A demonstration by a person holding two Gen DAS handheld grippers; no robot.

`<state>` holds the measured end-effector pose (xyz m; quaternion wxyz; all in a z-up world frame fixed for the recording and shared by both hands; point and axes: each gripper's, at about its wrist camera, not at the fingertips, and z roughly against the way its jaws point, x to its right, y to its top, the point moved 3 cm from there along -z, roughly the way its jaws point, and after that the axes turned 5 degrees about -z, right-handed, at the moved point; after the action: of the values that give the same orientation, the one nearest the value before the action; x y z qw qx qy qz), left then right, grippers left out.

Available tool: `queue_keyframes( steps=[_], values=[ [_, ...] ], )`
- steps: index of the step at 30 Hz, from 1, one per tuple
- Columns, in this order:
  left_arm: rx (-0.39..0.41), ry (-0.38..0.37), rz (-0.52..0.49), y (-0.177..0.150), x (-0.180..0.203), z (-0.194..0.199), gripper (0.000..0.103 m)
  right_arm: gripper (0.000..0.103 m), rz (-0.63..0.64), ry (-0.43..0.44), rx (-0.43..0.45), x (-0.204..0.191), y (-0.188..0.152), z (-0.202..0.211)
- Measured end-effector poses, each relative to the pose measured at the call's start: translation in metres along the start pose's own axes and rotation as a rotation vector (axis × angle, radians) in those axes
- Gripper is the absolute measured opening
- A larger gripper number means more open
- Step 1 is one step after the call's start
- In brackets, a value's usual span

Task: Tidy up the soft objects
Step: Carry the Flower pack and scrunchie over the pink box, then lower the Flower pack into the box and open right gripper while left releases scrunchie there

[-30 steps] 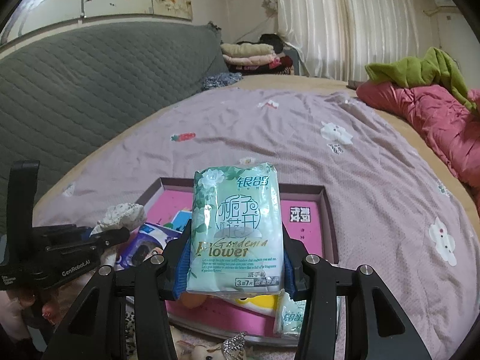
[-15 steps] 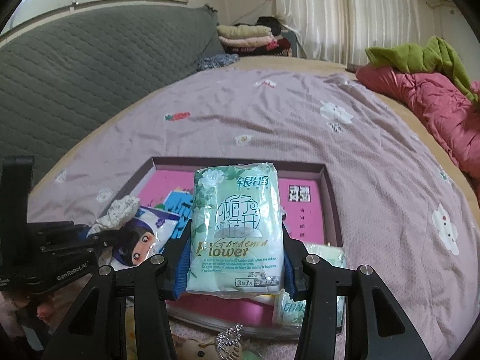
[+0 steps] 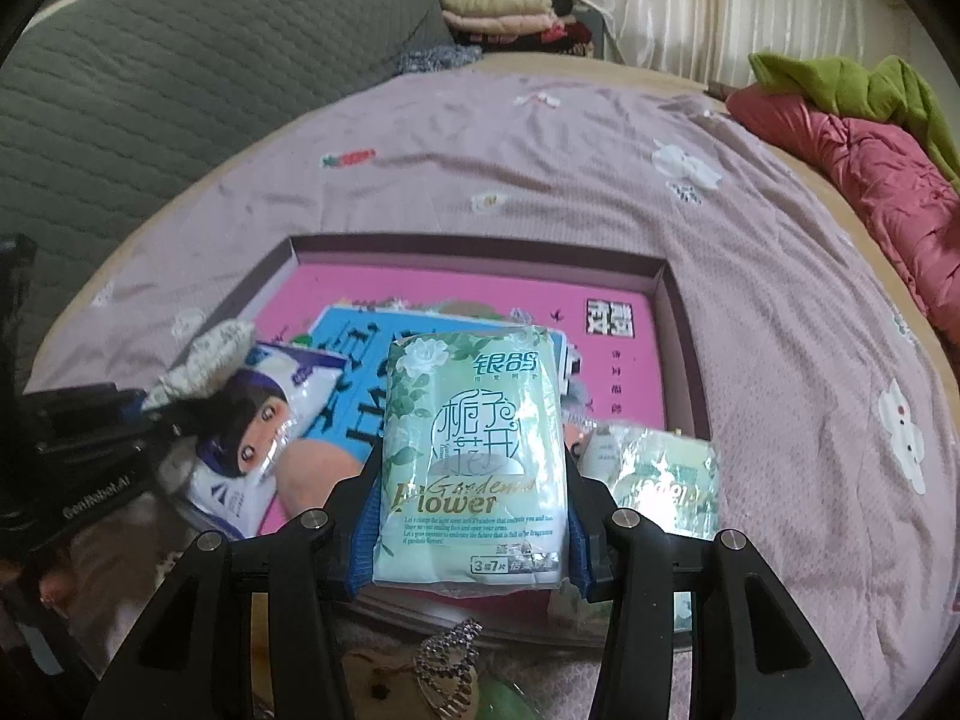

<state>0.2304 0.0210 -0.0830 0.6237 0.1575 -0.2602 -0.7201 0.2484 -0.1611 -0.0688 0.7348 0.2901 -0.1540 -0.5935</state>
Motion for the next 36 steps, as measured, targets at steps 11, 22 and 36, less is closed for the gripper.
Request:
queue_keyframes(
  steps=[11, 22, 36],
  values=[
    [-0.005, -0.01, 0.011, -0.001, -0.002, 0.0, 0.013, 0.052, 0.029, -0.017, -0.037, -0.003, -0.004, -0.006],
    [-0.009, -0.054, 0.039, -0.001, -0.005, 0.004, 0.013, 0.062, 0.088, -0.04, -0.02, -0.008, -0.006, -0.003],
    [-0.018, -0.128, 0.013, -0.002, 0.006, 0.009, 0.032, 0.068, 0.077, -0.011, 0.034, -0.006, -0.001, 0.008]
  ],
)
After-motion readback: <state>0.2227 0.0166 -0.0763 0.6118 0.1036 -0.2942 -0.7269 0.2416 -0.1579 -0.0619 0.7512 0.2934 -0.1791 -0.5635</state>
